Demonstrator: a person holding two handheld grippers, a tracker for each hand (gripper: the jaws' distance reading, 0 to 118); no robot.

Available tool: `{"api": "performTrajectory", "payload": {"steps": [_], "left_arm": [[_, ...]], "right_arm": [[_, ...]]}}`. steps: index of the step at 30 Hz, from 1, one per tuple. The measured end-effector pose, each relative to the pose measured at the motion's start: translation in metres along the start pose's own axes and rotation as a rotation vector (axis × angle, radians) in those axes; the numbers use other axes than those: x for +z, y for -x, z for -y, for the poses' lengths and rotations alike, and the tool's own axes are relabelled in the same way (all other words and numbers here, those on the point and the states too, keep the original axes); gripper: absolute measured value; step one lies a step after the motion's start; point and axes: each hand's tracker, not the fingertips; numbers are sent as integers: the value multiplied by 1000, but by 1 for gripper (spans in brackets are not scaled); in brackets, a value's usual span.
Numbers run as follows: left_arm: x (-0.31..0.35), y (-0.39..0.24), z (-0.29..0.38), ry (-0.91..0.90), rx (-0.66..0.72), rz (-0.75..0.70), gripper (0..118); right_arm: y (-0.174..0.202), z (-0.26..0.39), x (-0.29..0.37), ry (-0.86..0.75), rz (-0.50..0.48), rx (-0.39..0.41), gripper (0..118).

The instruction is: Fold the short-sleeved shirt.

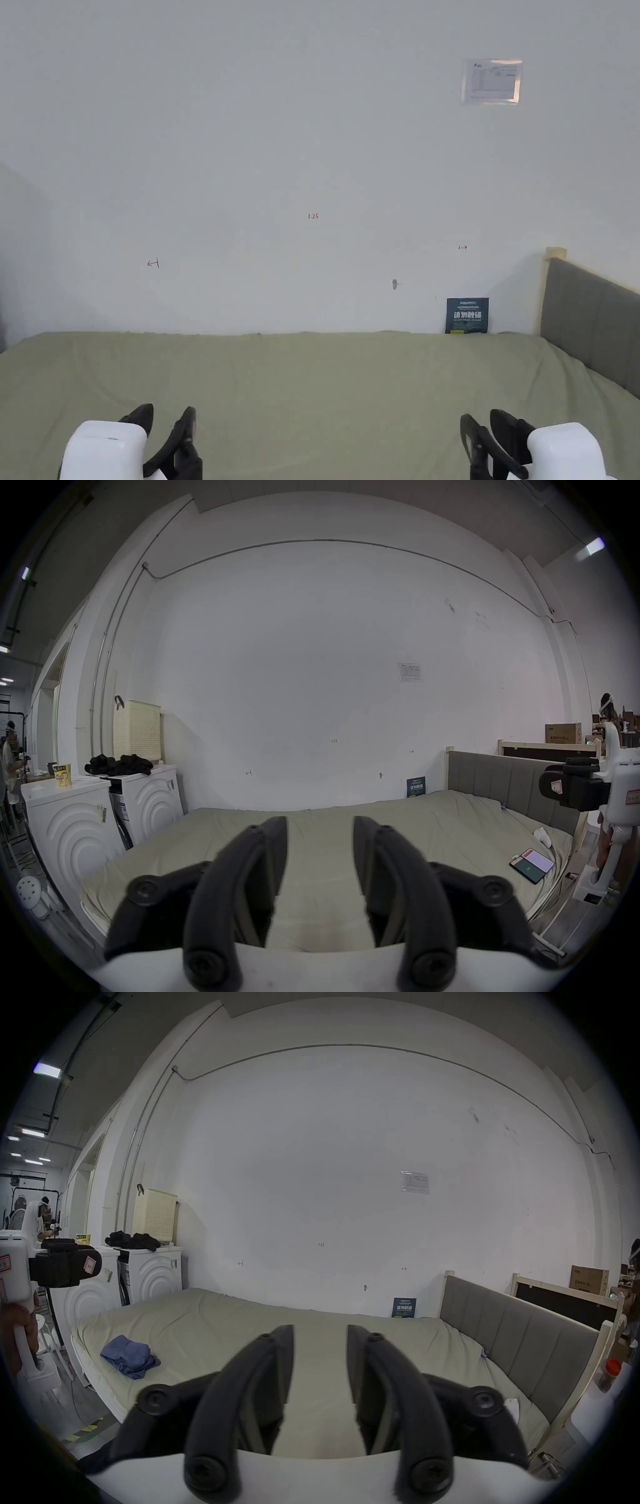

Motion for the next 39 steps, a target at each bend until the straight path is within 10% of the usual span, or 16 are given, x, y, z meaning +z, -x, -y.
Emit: {"api": "performTrajectory", "payload": {"steps": [3, 9, 39], "left_arm": [[-2, 3, 2, 0, 10, 0, 80], [1, 4, 0, -3, 24, -13, 105], [-13, 4, 10, 32, 38, -18, 118]], "right_arm": [[3, -1, 1, -3, -6, 1, 64], [2, -4, 1, -8, -23, -43, 114], [18, -18, 0, 39, 31, -111, 116]]}}
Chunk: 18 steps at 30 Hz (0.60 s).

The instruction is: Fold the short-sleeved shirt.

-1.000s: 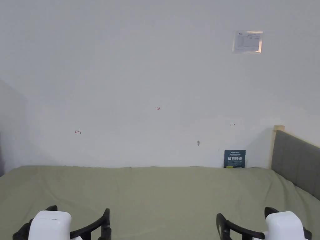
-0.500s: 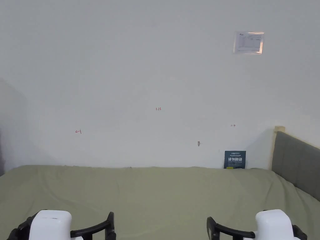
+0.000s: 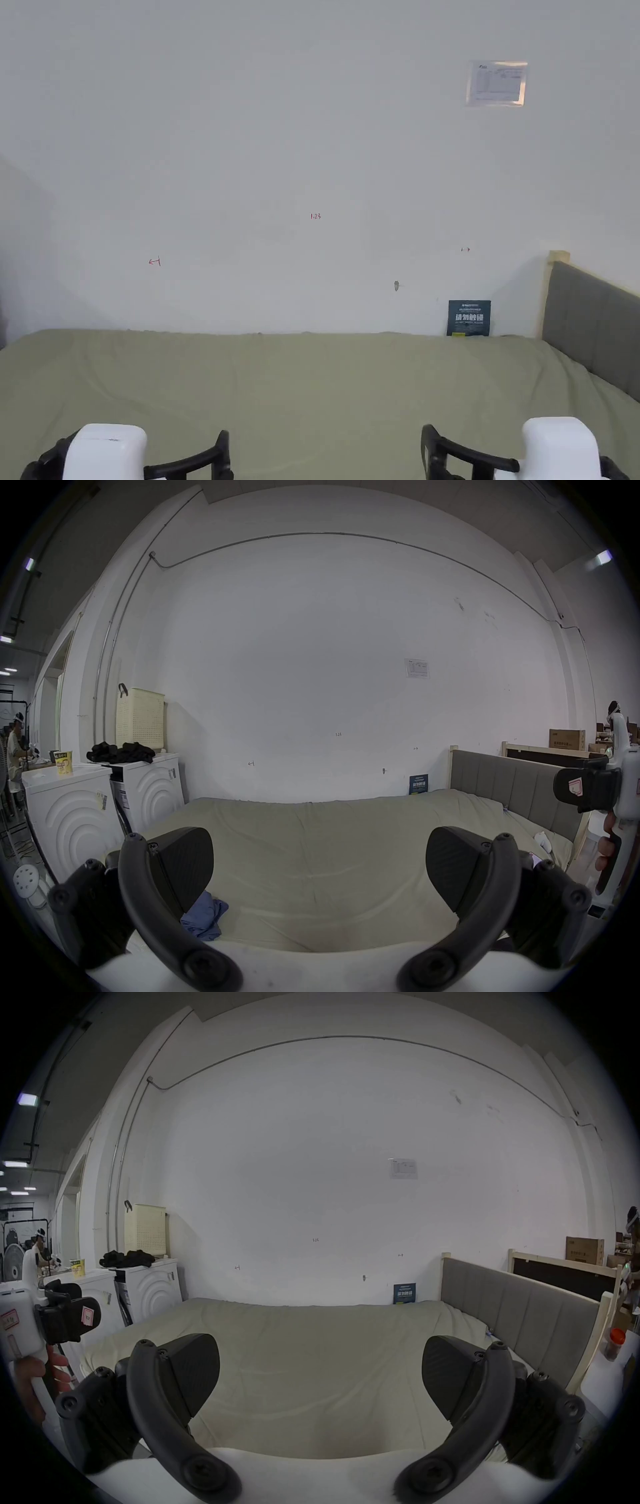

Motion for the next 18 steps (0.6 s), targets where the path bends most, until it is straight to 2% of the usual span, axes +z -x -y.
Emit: {"api": "performTrajectory", "payload": {"steps": [7, 11, 15, 18], "left_arm": [[-1, -1, 2, 9, 3, 1, 118], [-1, -1, 2, 14, -1, 4, 118], [0, 0, 1, 8, 1, 2, 118], [0, 1, 1, 3, 6, -6, 118]], "right_arm": [[1, 3, -4, 27, 3, 8, 116], [-5, 4, -10, 49, -27, -96, 116], [-3, 1, -12, 59, -26, -73, 116], [-12, 0, -12, 54, -54, -97, 116]]}}
